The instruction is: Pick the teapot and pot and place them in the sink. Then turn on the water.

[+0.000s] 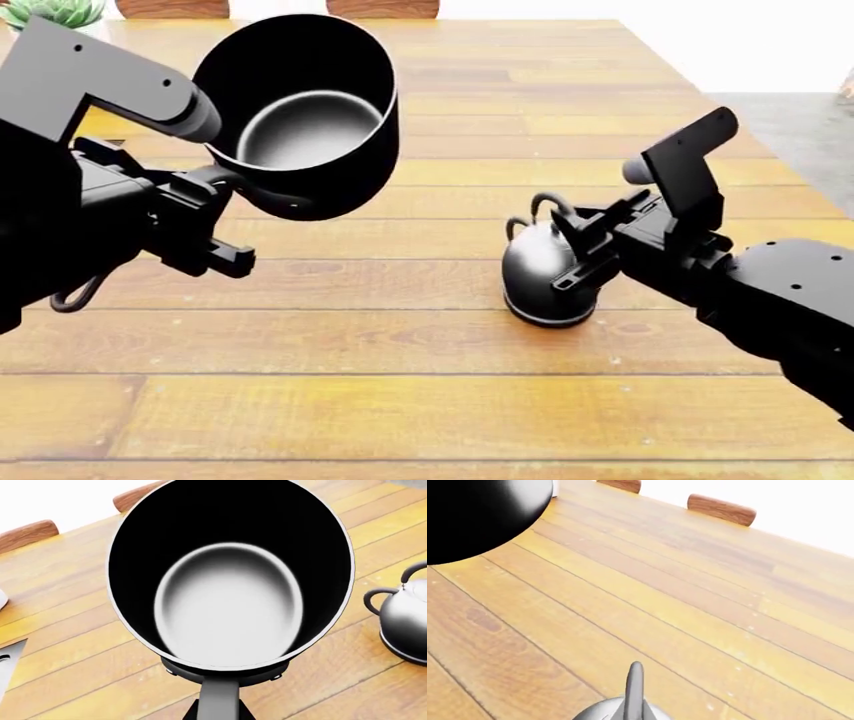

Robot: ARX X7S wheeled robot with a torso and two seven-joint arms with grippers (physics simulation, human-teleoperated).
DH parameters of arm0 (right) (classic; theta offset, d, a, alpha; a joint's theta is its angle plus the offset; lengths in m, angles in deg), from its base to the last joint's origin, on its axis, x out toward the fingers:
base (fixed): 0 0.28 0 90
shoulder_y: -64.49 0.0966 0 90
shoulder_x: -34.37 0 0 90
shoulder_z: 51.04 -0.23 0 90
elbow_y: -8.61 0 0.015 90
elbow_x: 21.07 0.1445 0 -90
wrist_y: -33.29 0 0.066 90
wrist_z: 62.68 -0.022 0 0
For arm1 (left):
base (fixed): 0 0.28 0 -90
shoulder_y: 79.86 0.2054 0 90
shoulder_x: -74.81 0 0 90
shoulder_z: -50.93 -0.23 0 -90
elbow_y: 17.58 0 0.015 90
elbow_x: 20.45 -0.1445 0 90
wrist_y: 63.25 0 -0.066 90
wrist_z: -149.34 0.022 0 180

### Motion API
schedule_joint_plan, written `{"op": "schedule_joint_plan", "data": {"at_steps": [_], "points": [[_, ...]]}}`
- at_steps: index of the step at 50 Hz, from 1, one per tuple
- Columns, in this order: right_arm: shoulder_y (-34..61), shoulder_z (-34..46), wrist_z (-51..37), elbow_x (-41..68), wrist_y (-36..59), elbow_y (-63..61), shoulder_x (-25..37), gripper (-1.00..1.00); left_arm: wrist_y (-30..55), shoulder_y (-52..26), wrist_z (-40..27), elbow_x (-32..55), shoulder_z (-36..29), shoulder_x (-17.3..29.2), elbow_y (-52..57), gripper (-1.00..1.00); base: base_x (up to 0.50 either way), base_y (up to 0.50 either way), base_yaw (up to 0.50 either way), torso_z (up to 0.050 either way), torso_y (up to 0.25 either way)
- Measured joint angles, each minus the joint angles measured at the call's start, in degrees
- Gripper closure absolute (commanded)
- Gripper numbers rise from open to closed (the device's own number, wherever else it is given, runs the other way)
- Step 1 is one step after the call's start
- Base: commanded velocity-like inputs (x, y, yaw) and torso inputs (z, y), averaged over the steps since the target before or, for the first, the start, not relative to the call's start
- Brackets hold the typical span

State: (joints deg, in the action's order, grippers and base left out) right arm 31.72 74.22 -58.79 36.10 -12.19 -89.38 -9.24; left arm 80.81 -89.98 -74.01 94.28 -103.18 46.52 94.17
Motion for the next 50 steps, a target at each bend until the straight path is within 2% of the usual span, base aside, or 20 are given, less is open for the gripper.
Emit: {"op": "schedule_joint_plan", "data": {"at_steps": [16,30,40,50], "points": [[3.6,-3.8,-14.4,9.3,8.4,-11.6,1.8,1.0,-1.3,1.1,0.0,0.0,0.6,1.1,1.2,1.0,0.0,0.0,0.0,0.001,0.005],[8.7,-8.3,-34.8,27.6,16.4,-19.5,2.3,1.0,-2.6,1.4,-0.3,0.8,2.0,3.4,3.7,1.0,0.0,0.0,0.0,0.002,0.005],[11.0,-10.8,-50.3,42.3,16.9,-26.0,5.1,1.0,-4.8,1.9,-0.9,2.0,3.8,6.9,8.3,1.0,0.0,0.0,0.0,0.001,0.004],[13.0,-12.3,-60.8,51.9,15.3,-31.6,8.1,1.0,-7.3,3.1,-1.5,3.2,5.4,10.4,13.4,1.0,0.0,0.0,0.0,0.001,0.004]]}}
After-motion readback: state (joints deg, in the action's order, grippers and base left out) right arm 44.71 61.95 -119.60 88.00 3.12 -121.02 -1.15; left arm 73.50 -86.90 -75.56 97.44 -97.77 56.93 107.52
